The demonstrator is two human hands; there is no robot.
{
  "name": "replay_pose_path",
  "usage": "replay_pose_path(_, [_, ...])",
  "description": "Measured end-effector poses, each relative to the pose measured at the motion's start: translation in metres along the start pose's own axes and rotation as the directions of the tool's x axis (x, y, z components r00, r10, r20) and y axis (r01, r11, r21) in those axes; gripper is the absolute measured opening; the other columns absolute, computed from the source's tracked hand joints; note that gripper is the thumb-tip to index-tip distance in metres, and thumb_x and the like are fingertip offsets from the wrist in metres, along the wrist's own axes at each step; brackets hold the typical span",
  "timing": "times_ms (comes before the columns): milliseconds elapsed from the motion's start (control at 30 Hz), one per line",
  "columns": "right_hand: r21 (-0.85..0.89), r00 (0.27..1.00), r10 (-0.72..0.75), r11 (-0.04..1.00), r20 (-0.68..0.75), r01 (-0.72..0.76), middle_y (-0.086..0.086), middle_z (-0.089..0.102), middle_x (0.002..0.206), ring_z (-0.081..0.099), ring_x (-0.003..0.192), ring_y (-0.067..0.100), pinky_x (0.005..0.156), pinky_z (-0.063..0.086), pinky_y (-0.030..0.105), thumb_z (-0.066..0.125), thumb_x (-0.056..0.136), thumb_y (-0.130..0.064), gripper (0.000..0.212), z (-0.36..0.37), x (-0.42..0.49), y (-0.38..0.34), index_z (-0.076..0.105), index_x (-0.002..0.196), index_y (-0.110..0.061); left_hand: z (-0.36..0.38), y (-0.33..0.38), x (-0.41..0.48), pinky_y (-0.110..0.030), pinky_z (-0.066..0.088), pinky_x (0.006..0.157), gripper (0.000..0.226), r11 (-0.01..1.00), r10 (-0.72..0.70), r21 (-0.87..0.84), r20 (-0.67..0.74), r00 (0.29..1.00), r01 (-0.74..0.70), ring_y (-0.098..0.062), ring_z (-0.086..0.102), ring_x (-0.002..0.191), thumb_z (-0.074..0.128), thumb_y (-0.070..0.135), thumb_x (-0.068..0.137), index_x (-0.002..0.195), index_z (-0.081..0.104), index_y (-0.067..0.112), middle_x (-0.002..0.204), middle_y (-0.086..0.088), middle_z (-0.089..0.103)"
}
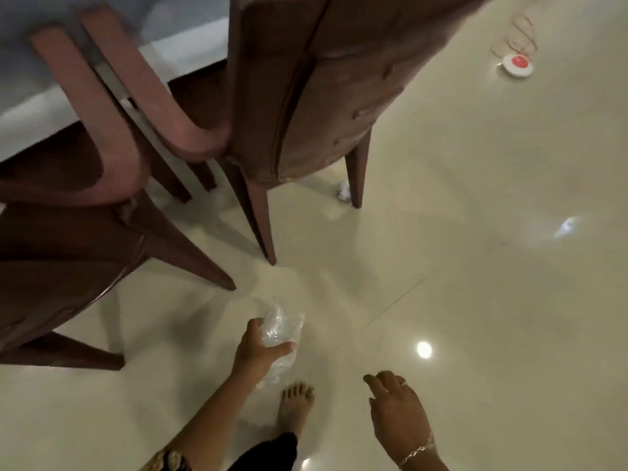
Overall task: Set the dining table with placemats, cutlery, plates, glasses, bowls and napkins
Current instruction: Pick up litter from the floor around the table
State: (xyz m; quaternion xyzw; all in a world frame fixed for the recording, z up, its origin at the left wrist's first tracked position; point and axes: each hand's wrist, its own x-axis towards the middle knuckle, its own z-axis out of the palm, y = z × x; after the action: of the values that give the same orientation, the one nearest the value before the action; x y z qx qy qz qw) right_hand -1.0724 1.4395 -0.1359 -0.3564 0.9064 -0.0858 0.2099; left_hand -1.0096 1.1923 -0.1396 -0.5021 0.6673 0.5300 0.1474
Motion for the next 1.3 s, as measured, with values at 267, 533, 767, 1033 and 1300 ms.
replay_pose_path(267, [-0.173,0.972,-0.183,0.963,0.146,0.207,-0.002,0.06,0.063,0.059,0.046,0.017,0.037,0.046,0.022,0.09,0.015,-0.014,0.084,-0.095,0.108,0.084,0.049,0.088,-0.026,0.024,0.09,0.02,-0.033,0.043,0.095,0.074,0.916,-0.099,-0.399,-0.152,0.983,0.031,-0.024,0.052,0.112,0.084,0.022,0.068,0.128,0.041,0.013,0.124,-0.004,0.052])
replay_pose_path(533, [-0.326,0.854,-0.39,0.804,0.344,0.498,0.004,0.065,0.074,0.066,0.061,0.024,0.045,0.054,0.032,0.089,0.037,-0.01,0.048,-0.17,0.202,0.124,0.072,0.082,-0.016,0.072,0.13,-0.008,-0.036,0.047,0.091,0.088,0.744,-0.339,-0.667,-0.326,0.882,0.039,-0.028,0.058,0.105,0.086,0.042,0.047,0.118,0.046,0.01,0.113,-0.008,0.058])
replay_pose_path(767, [-0.44,0.787,-0.334,0.684,0.519,0.581,0.004,0.05,0.126,0.048,0.117,0.022,0.093,0.042,0.028,0.047,0.092,-0.022,0.037,-0.219,0.248,0.121,0.048,0.129,-0.02,0.121,0.154,-0.042,-0.04,0.049,0.09,0.07,0.529,-0.453,-0.847,-0.337,0.825,-0.055,-0.027,0.059,0.104,0.087,0.024,0.062,0.117,0.045,0.009,0.111,-0.006,0.059])
replay_pose_path(1033, [-0.55,0.751,-0.291,0.534,0.593,0.642,0.005,0.049,0.127,0.048,0.119,0.022,0.093,0.042,0.03,0.048,0.092,-0.02,0.036,-0.158,0.328,0.103,0.048,0.128,-0.02,0.151,0.119,-0.005,-0.027,0.039,0.079,0.082,0.457,-0.457,-0.886,-0.313,0.832,-0.082,-0.022,0.056,0.102,0.086,0.034,0.057,0.122,0.041,0.013,0.112,-0.002,0.055])
replay_pose_path(1300, [-0.681,0.724,-0.281,0.249,0.63,0.689,0.006,0.044,0.138,0.046,0.123,0.025,0.098,0.04,0.031,0.049,0.09,-0.022,0.043,-0.04,0.444,0.129,0.044,0.132,-0.018,0.192,0.043,0.093,-0.024,0.038,0.076,0.075,0.539,-0.463,-0.839,-0.369,0.806,-0.075,-0.017,0.051,0.098,0.083,0.025,0.068,0.127,0.039,0.012,0.112,0.001,0.051])
